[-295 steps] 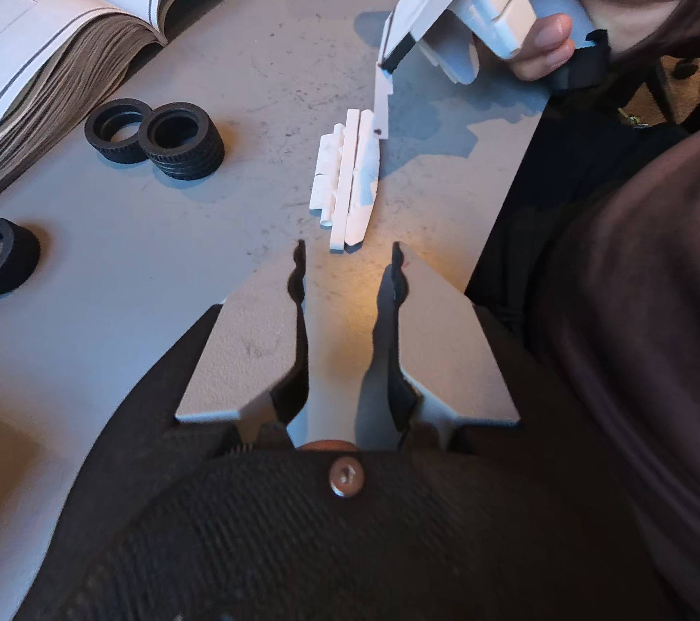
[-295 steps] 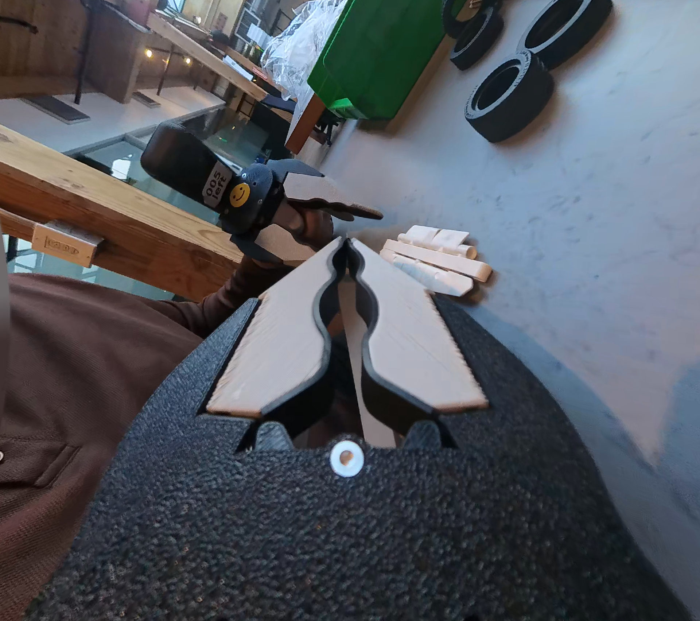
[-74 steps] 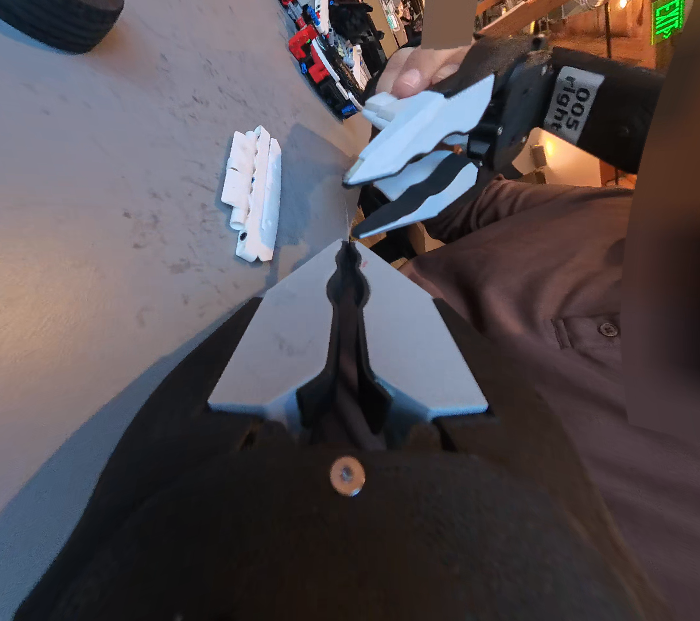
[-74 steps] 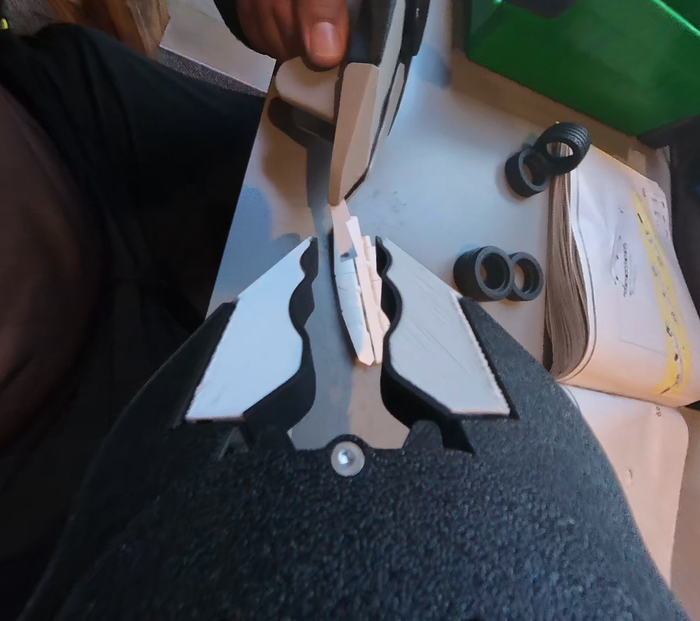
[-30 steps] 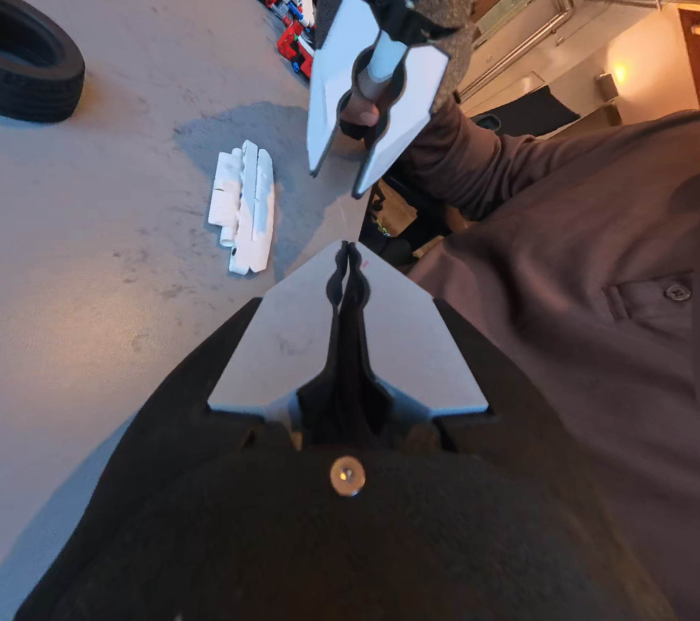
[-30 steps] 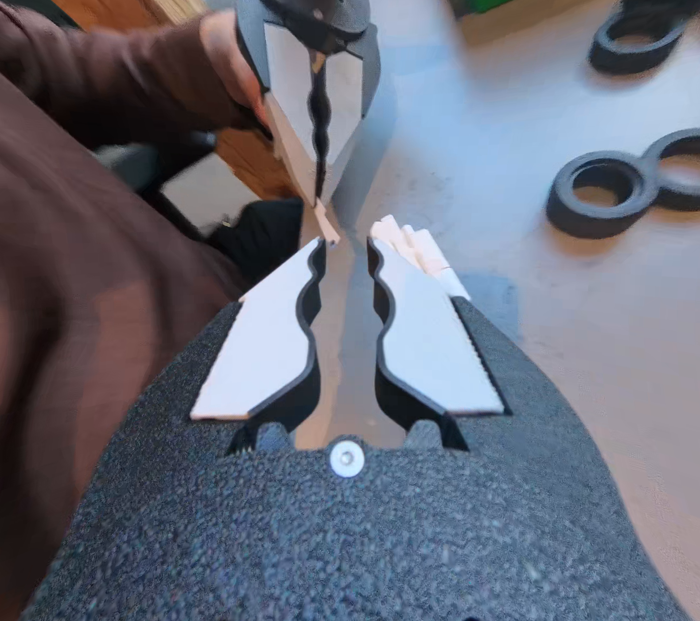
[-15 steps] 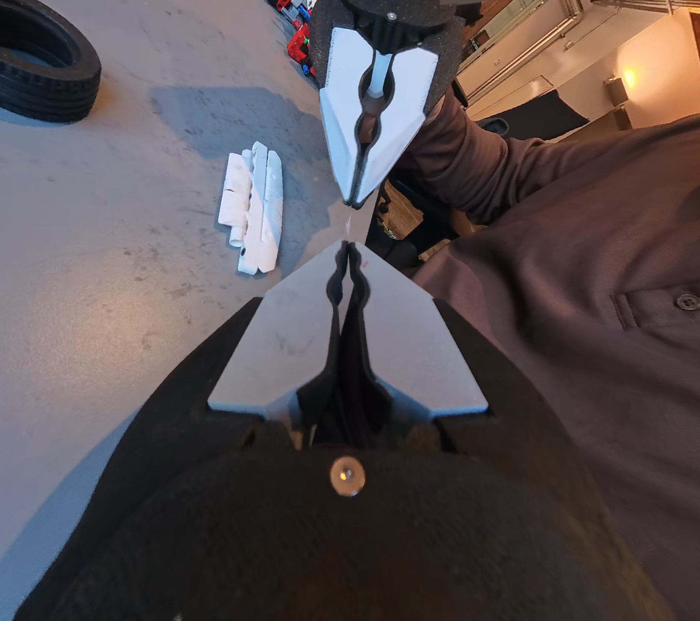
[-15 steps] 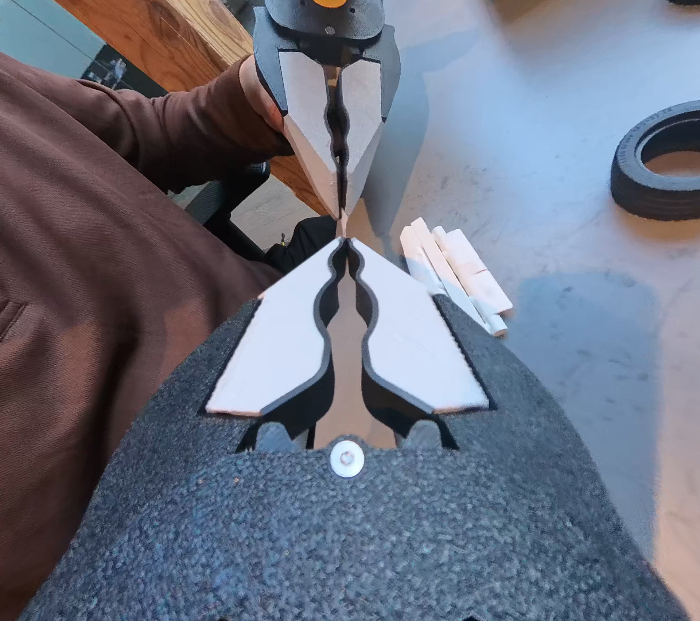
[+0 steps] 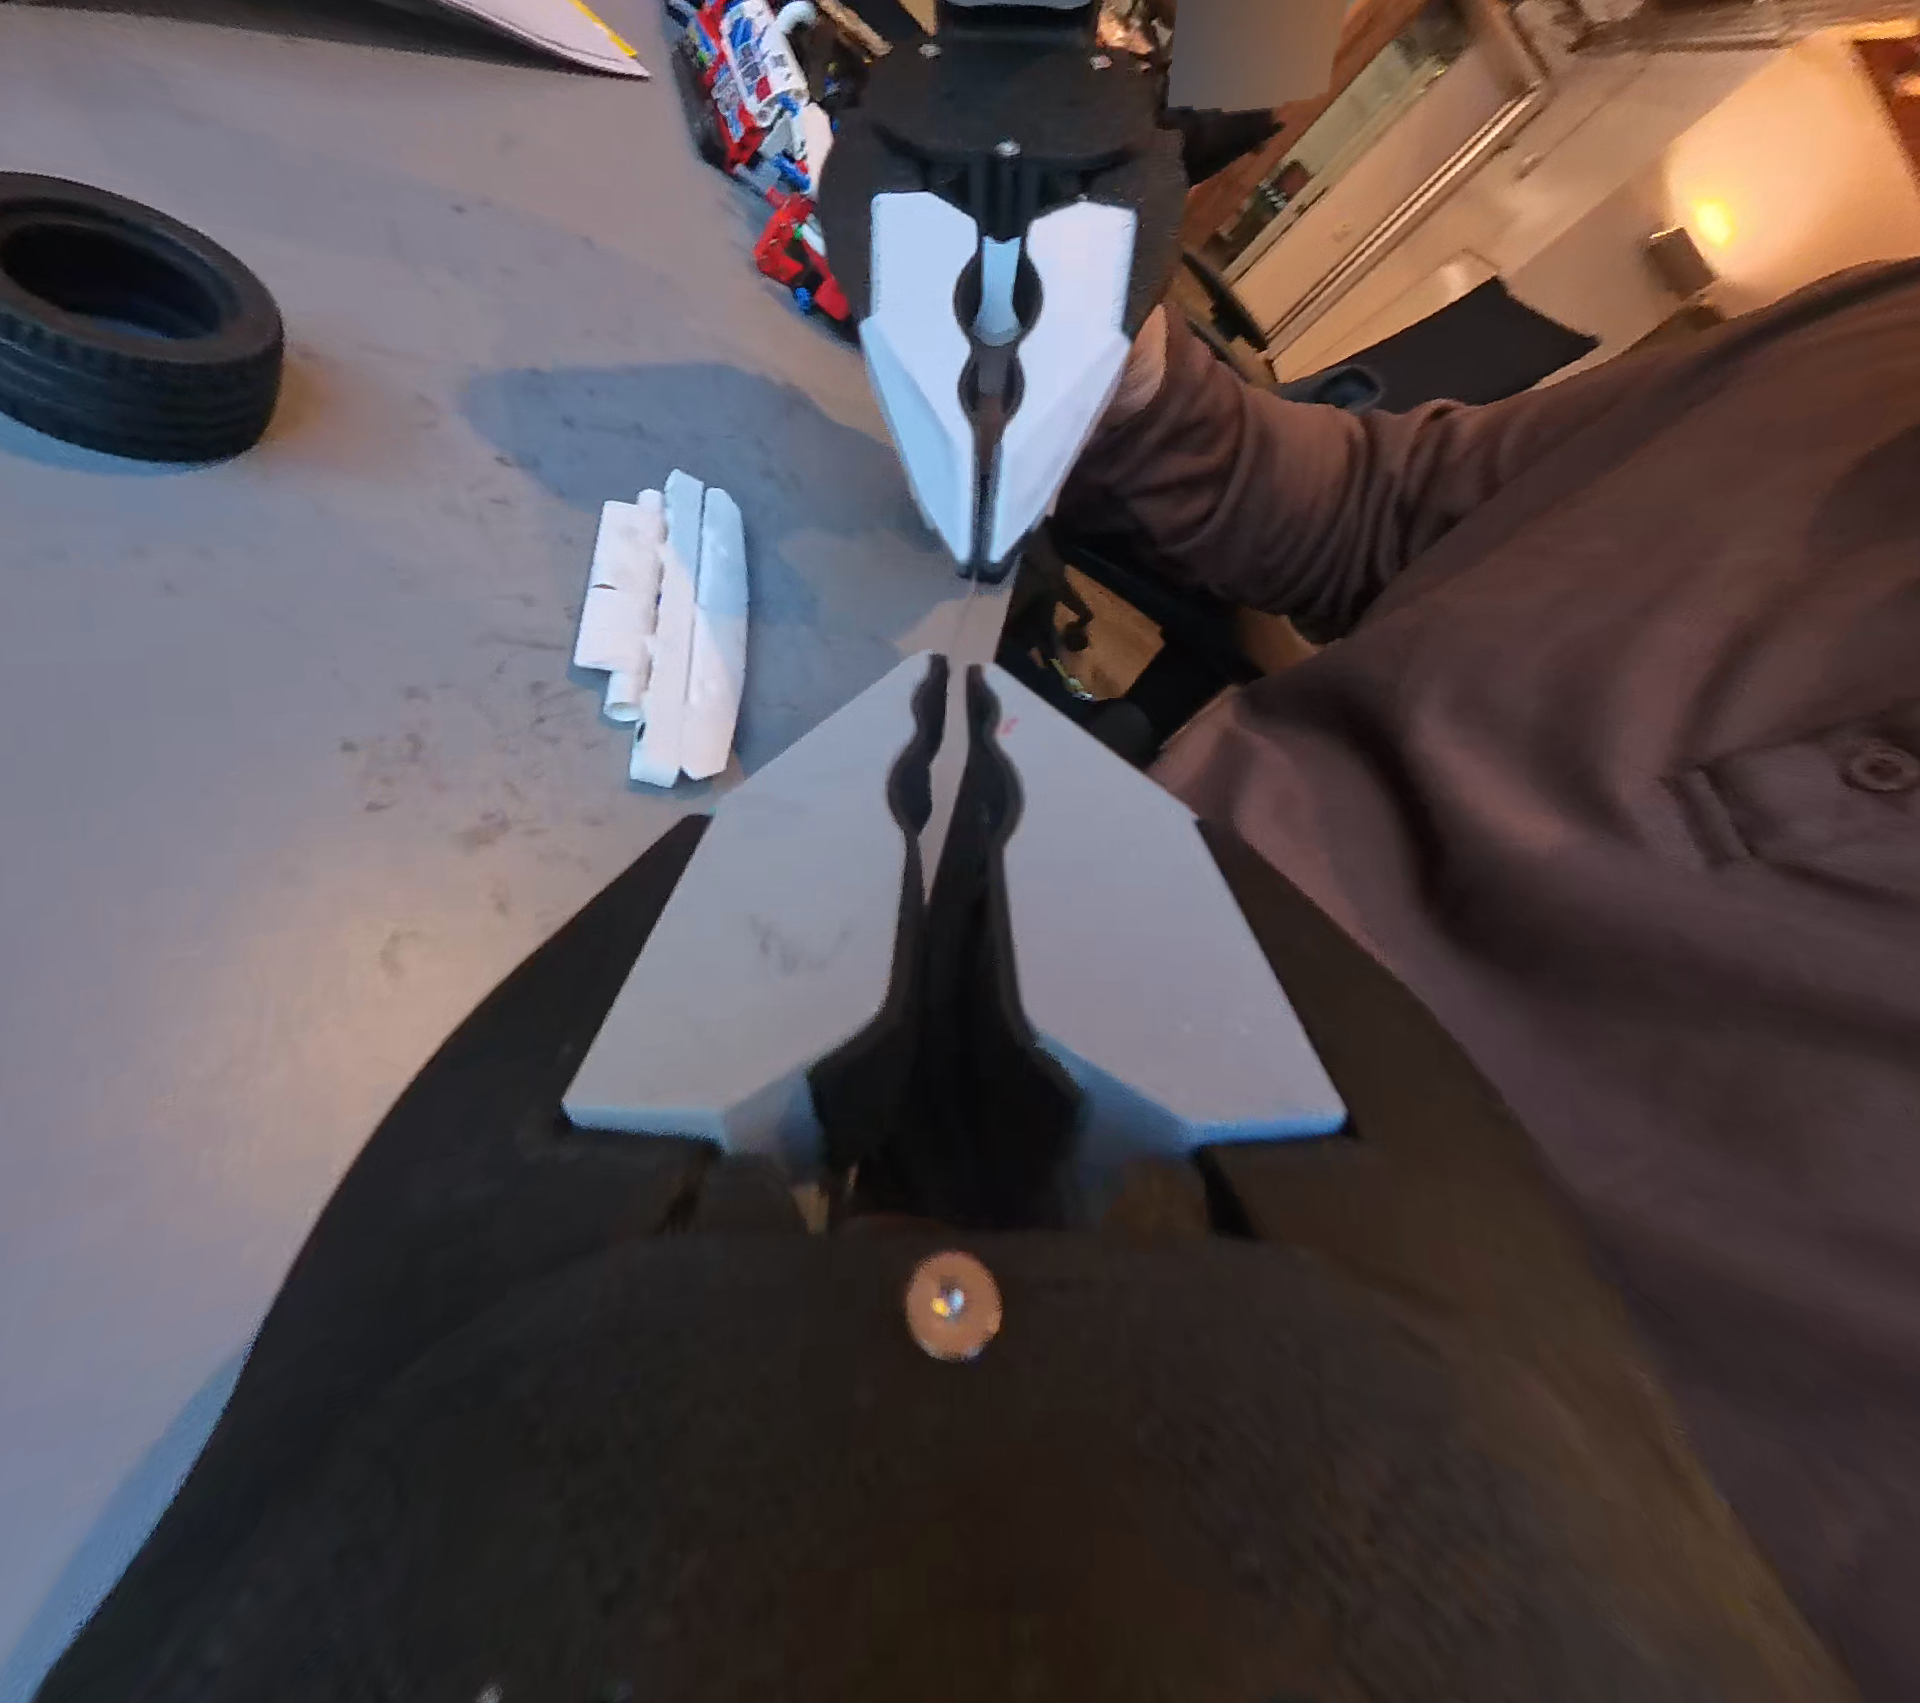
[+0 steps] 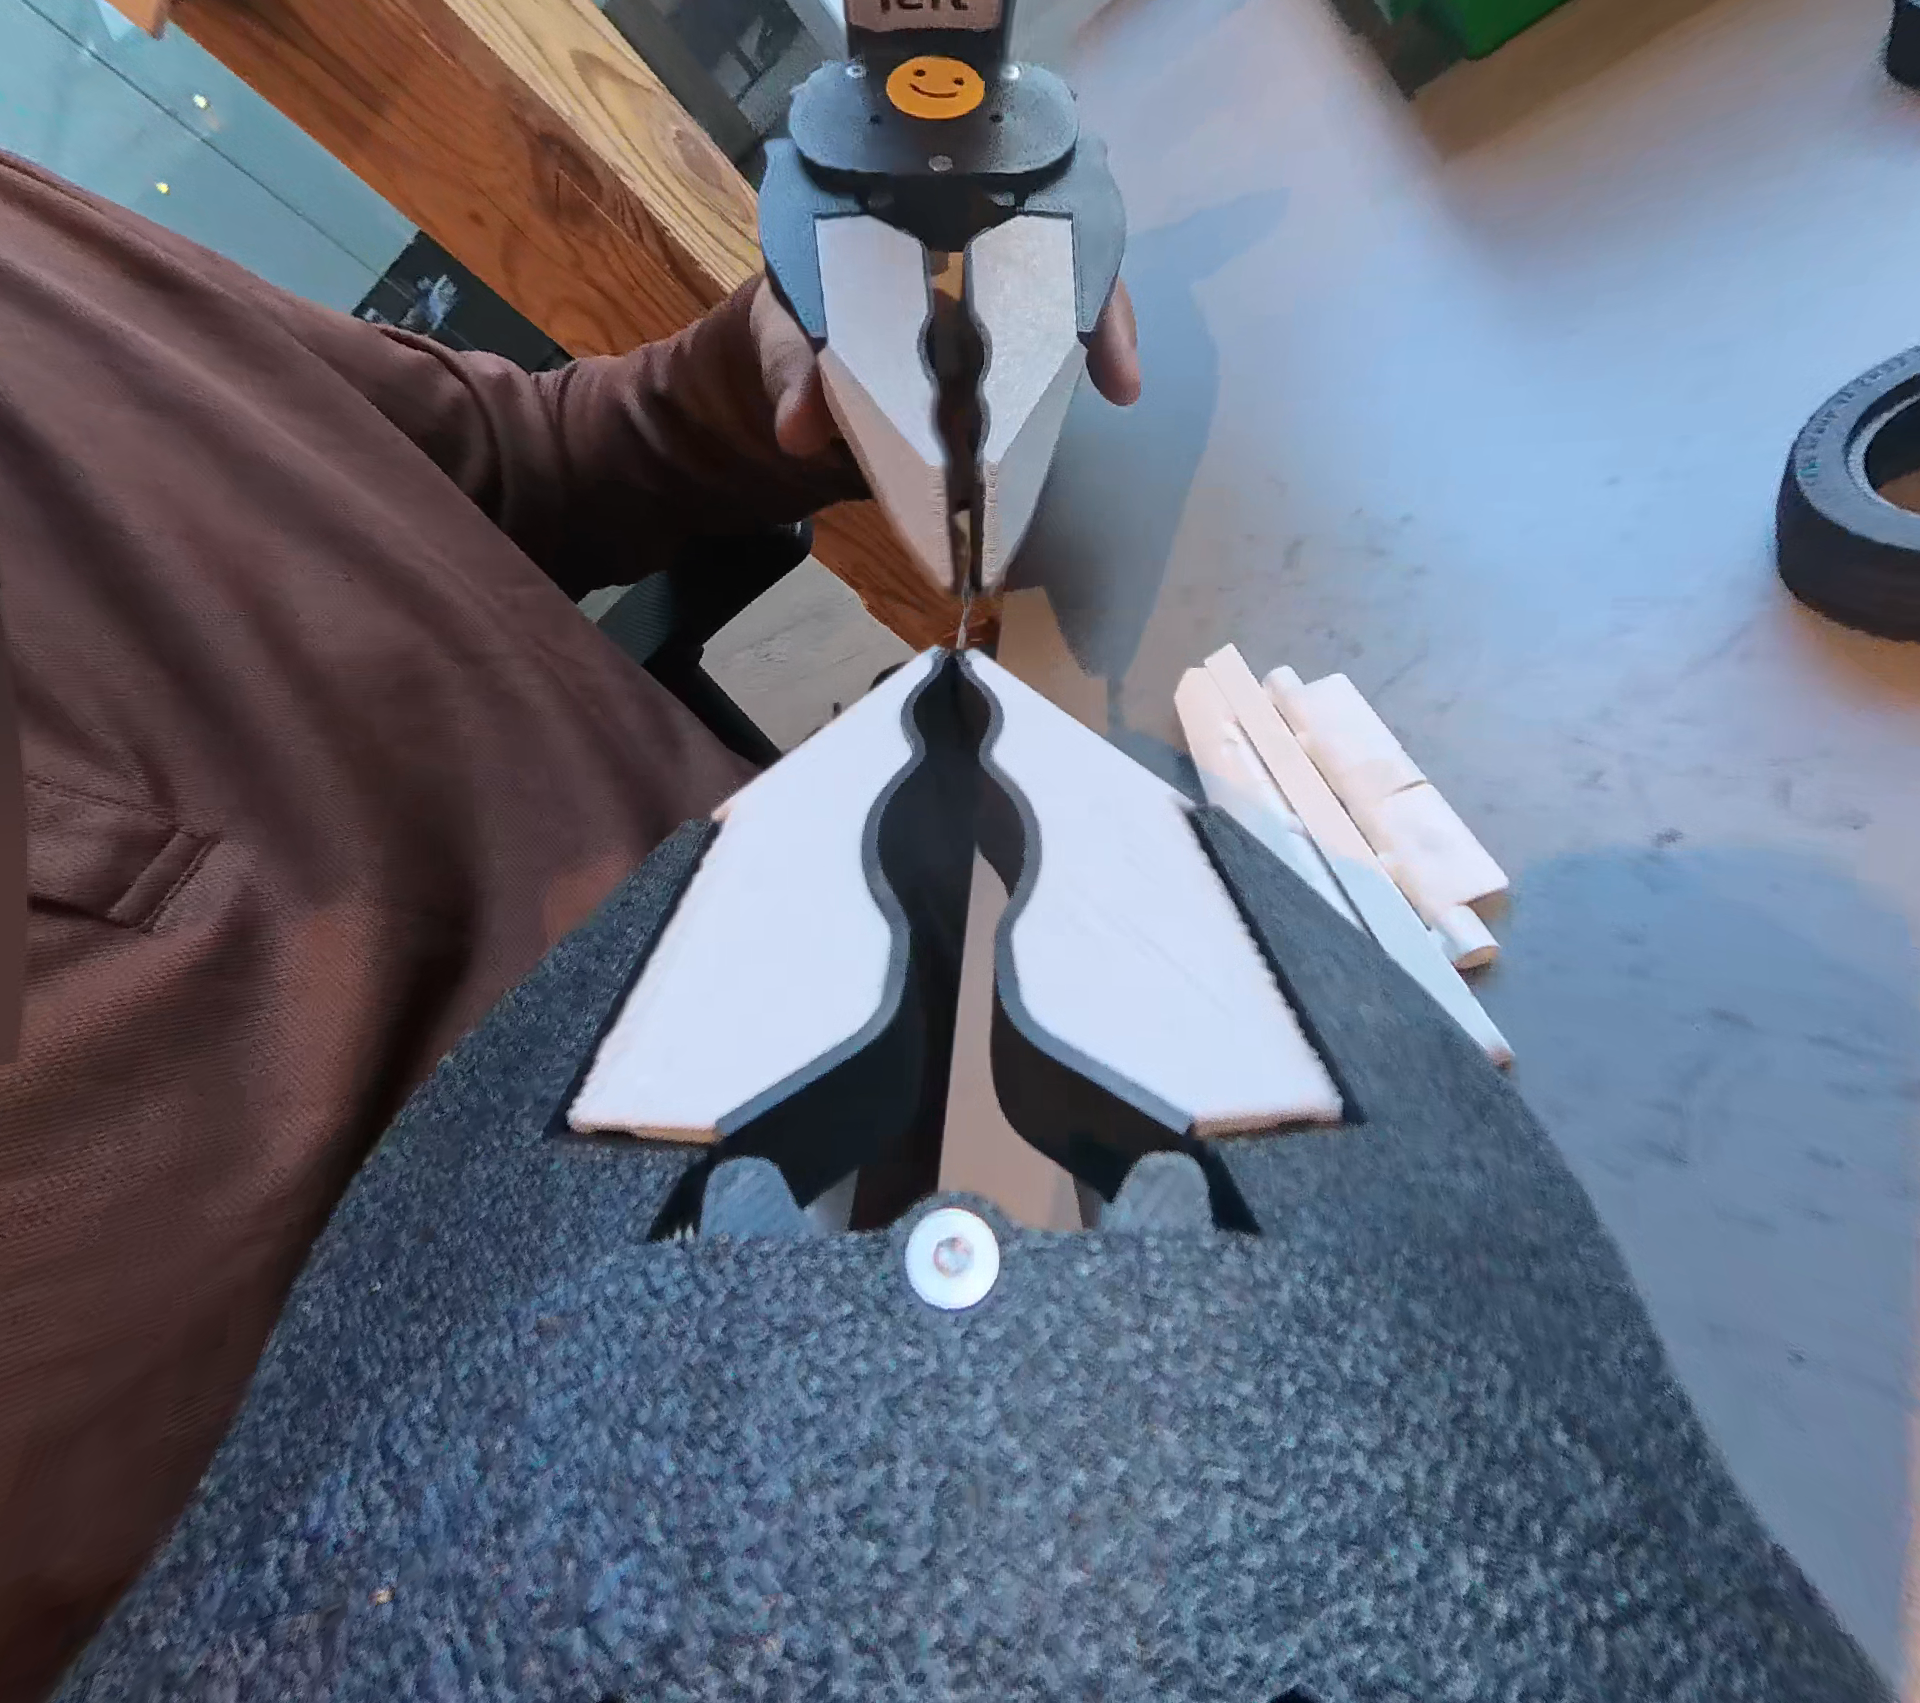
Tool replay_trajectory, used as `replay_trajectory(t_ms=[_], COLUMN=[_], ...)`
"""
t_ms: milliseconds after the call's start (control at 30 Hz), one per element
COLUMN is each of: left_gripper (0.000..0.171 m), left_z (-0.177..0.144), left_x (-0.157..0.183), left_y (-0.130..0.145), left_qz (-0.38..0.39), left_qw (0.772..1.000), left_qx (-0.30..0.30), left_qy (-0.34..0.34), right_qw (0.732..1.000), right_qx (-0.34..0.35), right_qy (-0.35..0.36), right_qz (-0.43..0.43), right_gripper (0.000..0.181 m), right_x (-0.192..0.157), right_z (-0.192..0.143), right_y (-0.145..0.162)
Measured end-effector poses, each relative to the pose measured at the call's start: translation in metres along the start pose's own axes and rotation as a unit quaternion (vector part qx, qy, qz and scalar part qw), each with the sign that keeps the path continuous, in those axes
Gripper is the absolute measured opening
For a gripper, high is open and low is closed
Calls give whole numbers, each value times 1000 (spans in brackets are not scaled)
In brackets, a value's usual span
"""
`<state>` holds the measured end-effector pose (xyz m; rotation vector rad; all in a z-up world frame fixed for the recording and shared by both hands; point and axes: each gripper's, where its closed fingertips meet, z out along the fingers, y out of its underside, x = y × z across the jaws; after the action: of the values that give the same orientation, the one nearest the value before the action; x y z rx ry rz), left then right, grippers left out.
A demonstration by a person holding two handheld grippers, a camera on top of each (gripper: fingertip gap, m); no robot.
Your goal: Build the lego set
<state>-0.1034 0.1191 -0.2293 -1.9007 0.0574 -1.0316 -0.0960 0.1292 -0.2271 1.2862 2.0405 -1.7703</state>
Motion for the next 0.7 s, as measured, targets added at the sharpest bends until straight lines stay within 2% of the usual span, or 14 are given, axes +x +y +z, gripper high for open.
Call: replay_trajectory(t_ms=[33, 67, 100, 133, 167, 233, 333, 467, 567, 700], left_gripper=[18, 79, 116, 104, 111, 107, 83, 65, 49, 40], left_z=[-2, -5, -11, -17, -23, -32, -28, -1, 8, 16], left_x=[0, -12, -21, -19, -15, -21, -42, -55, -60, -54], left_y=[3, 8, 11, 11, 11, 10, 14, 32, 32, 35], left_qz=[3, 17, 27, 29, 33, 58, 129, 176, 217, 211], left_qw=[1000, 999, 996, 996, 997, 994, 975, 948, 933, 937], left_qx=[-8, -21, -28, -25, -20, -30, -112, -223, -236, -235], left_qy=[-2, -46, -81, -77, -67, -89, -141, -142, -166, -152], right_qw=[1000, 1000, 999, 999, 998, 998, 997, 996, 995, 990], right_qx=[3, 12, 31, 48, 56, 31, 4, 12, 5, -28], right_qy=[-1, 0, -1, -1, 5, 16, 23, 15, 17, 15], right_qz=[2, 4, 9, 18, 28, 52, 77, 84, 99, 135], right_gripper=[0, 0, 0, 0, 0, 0, 0, 0, 0, 0], right_x=[0, 1, 2, 5, 9, 17, 22, 22, 24, 33], right_z=[-1, -4, -12, -21, -29, -36, -32, -31, -34, -28], right_y=[-1, -3, -8, -13, -14, -3, 10, 8, 10, 20])
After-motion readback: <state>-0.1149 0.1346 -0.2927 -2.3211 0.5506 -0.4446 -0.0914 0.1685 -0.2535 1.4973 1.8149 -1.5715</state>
